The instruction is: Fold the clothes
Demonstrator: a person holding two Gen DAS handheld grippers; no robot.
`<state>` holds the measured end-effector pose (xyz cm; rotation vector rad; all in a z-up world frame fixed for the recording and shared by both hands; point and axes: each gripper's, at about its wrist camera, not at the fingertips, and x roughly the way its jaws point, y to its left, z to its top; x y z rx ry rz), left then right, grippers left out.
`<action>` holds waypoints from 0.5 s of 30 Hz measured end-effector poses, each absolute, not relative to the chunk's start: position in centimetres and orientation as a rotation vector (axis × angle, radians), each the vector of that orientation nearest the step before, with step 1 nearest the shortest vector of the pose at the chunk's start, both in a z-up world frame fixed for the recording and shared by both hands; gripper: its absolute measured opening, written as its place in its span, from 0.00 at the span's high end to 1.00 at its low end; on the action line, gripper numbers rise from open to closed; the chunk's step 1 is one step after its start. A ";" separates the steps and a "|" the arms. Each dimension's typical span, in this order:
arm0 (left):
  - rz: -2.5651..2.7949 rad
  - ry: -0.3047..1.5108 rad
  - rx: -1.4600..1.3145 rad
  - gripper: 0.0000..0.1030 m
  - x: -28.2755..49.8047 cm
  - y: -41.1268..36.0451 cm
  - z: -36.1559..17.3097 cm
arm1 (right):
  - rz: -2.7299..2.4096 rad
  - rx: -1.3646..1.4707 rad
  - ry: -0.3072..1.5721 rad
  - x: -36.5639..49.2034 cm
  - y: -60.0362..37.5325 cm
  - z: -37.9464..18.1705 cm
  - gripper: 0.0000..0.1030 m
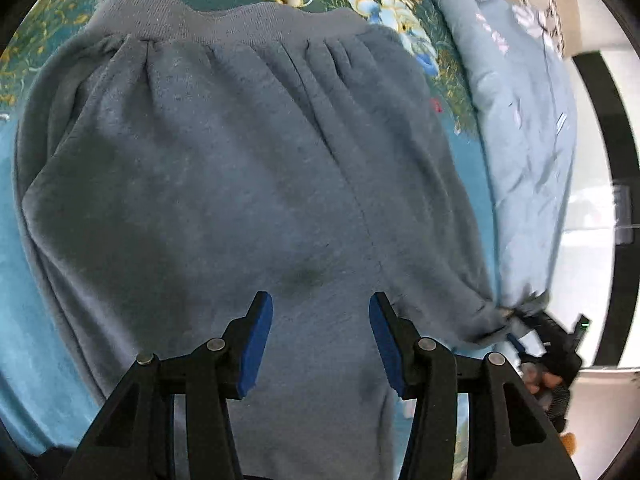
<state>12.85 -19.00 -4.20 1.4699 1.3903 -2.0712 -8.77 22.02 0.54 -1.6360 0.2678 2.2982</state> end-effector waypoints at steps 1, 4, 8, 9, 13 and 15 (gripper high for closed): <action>-2.067 1.392 1.461 0.50 12.9 -19.2 -4.2 | 2.274 -1.618 0.289 -8.5 22.5 0.5 0.60; -2.026 1.443 1.443 0.50 13.3 -19.9 -4.9 | 2.242 -1.596 0.472 -6.7 24.7 0.6 0.96; -1.993 1.503 1.421 0.50 13.6 -20.7 -5.3 | 2.287 -1.560 0.681 -2.7 27.2 1.3 0.96; -1.987 1.516 1.419 0.50 13.7 -20.8 -5.3 | 2.300 -1.536 0.729 -1.2 27.9 1.6 0.96; -1.989 1.526 1.417 0.50 13.6 -21.0 -5.3 | 2.312 -1.474 0.945 5.5 29.9 2.0 0.96; -1.992 1.521 1.419 0.50 13.5 -21.1 -5.2 | 2.293 -1.479 1.024 9.3 30.4 1.4 0.96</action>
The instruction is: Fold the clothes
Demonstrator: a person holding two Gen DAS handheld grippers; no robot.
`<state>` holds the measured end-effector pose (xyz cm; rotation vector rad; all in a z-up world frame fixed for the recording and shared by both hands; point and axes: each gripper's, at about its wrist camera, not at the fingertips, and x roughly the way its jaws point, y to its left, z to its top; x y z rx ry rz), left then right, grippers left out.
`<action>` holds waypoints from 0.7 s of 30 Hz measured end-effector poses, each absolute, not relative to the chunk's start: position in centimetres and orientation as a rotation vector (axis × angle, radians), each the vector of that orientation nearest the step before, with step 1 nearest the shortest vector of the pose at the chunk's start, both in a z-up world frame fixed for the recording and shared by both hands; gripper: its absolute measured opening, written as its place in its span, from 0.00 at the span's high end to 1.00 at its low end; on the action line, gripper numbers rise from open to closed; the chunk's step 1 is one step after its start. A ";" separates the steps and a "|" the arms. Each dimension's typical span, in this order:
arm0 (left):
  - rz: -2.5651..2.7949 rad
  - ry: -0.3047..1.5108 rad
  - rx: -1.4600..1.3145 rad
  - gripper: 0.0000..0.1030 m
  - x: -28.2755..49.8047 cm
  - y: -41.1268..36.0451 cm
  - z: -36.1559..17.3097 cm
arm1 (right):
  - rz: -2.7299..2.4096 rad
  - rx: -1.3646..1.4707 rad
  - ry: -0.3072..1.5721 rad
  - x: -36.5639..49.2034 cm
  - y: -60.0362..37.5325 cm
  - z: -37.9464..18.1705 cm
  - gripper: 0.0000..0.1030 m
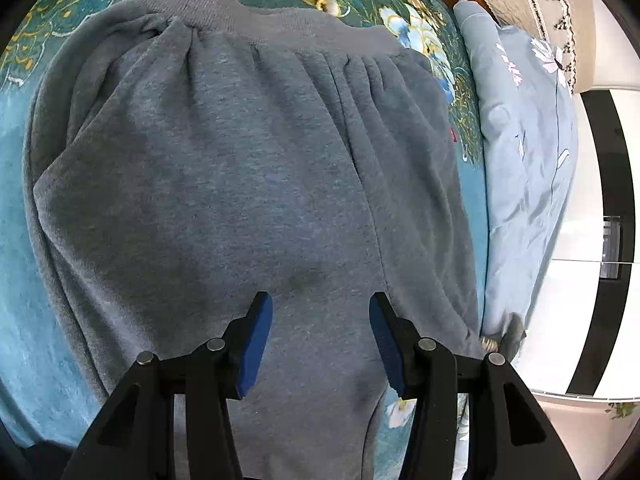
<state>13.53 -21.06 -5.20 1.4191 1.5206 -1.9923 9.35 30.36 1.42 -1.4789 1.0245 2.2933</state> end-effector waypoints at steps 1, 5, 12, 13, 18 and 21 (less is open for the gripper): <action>-1.992 1.518 1.420 0.50 13.5 -21.0 -5.2 | 2.276 -1.504 1.038 10.8 30.3 0.7 0.96; -1.992 1.508 1.425 0.50 13.4 -21.0 -5.1 | 2.209 -1.614 1.027 14.3 29.9 -2.2 0.96; -2.020 1.460 1.430 0.50 12.3 -19.7 -4.8 | 2.296 -1.615 0.976 15.4 29.1 -1.4 0.91; -2.023 1.455 1.429 0.50 12.3 -19.7 -4.7 | 2.323 -1.606 0.932 15.3 29.0 -0.6 0.85; -2.016 1.458 1.444 0.50 11.9 -19.2 -4.9 | 2.498 -1.531 0.584 11.0 27.0 3.8 0.52; -2.024 1.440 1.464 0.50 11.7 -18.6 -4.9 | 2.570 -1.537 0.330 7.6 25.7 5.0 0.47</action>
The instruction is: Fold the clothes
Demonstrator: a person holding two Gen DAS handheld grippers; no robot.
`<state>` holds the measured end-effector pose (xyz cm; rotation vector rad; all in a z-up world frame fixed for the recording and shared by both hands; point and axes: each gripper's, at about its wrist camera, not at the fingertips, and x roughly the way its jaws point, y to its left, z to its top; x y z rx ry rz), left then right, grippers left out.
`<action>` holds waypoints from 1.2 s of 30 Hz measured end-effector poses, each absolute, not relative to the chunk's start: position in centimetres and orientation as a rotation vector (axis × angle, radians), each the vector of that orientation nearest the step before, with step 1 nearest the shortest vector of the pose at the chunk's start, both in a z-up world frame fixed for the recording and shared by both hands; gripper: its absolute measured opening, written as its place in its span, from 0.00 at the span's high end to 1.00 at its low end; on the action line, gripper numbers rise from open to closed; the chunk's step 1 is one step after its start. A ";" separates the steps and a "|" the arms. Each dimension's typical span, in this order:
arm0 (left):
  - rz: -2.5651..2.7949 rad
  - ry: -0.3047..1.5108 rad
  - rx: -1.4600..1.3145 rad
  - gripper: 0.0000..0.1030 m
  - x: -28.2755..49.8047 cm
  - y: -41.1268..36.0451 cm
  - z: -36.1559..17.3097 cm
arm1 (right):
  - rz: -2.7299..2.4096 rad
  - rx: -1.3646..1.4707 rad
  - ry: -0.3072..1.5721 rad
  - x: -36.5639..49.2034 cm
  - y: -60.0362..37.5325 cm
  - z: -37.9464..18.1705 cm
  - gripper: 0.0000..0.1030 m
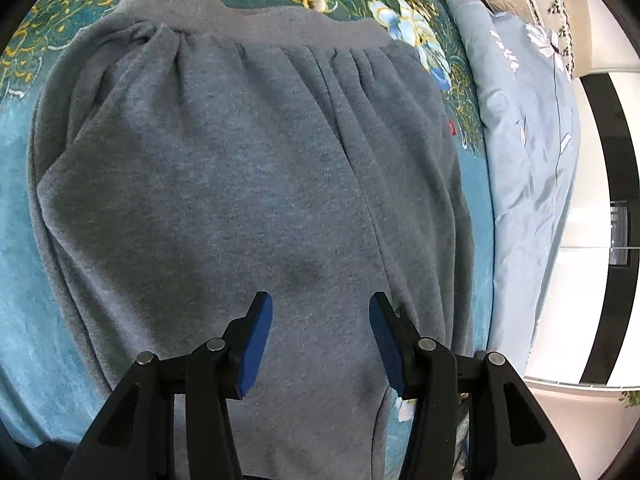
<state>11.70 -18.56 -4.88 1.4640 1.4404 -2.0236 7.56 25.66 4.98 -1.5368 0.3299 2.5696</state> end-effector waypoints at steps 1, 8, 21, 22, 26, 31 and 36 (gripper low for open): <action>-2.028 1.433 1.467 0.50 11.6 -18.4 -4.8 | 2.585 -1.540 0.192 6.3 24.4 5.0 0.47; -2.005 1.462 1.438 0.50 11.4 -18.9 -5.3 | 2.446 -1.661 -0.435 0.2 19.0 0.7 0.47; -1.989 1.495 1.450 0.50 10.3 -19.2 -6.1 | 2.420 -1.479 0.247 4.5 30.9 5.7 0.89; -1.988 1.501 1.447 0.50 10.3 -19.2 -6.1 | 2.437 -1.421 0.373 6.0 33.0 6.7 0.89; -1.984 1.512 1.450 0.50 10.1 -19.1 -6.3 | 2.462 -1.163 0.819 12.3 41.5 9.5 0.89; -1.975 1.534 1.457 0.50 9.6 -18.9 -6.5 | 2.197 -1.173 1.061 18.2 48.4 4.5 0.93; -1.952 1.556 1.451 0.50 9.7 -18.9 -6.7 | 2.017 -1.190 1.240 21.3 48.9 -1.0 0.93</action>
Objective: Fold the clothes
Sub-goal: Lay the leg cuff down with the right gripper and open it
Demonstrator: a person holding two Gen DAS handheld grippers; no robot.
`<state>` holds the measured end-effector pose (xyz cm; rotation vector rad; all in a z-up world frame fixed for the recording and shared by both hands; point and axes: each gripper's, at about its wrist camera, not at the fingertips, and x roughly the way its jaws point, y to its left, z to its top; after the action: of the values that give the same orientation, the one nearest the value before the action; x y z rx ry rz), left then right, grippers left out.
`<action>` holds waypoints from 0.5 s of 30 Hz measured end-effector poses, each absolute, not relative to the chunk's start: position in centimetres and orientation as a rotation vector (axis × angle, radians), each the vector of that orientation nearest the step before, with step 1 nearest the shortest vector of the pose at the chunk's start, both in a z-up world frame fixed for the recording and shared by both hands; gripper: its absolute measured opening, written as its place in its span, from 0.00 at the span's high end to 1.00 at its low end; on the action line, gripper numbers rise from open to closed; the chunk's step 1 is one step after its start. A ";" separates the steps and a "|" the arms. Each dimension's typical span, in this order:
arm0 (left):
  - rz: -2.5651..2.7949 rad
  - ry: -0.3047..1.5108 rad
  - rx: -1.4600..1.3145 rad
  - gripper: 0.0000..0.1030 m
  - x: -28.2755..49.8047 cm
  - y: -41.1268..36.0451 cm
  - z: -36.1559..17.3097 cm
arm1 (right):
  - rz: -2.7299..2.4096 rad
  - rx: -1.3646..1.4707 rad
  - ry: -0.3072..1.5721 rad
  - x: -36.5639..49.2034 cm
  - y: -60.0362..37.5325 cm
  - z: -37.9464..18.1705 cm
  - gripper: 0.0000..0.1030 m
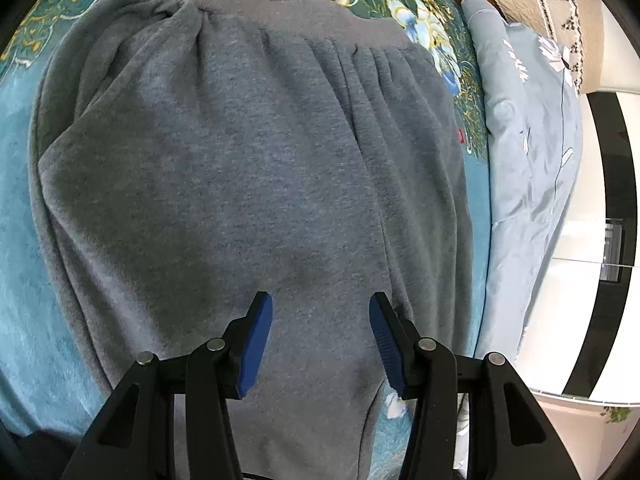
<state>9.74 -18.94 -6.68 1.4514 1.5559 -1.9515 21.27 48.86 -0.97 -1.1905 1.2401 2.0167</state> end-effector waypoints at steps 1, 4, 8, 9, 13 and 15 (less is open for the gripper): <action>-1.957 1.549 1.446 0.50 9.8 -19.0 -6.5 | 2.025 -1.186 1.243 21.2 48.9 -0.7 0.93; -1.974 1.531 1.424 0.50 9.8 -19.0 -6.2 | 2.070 -1.163 1.241 20.8 49.6 1.0 0.93; -1.963 1.534 1.426 0.50 9.8 -19.2 -6.6 | 2.236 -1.077 1.196 21.0 49.9 5.1 0.94; -1.966 1.530 1.428 0.50 9.7 -19.2 -6.6 | 2.236 -1.087 1.178 21.0 49.9 5.1 0.94; -1.964 1.533 1.436 0.50 9.6 -19.1 -7.0 | 2.111 -1.199 1.113 20.9 50.4 2.0 0.94; -1.954 1.543 1.440 0.50 9.5 -19.1 -7.3 | 2.051 -1.226 1.107 21.2 50.6 0.6 0.94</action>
<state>9.50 -19.15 -7.25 1.4399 1.5431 -1.9544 21.22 50.61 0.62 -1.2262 1.1072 2.0514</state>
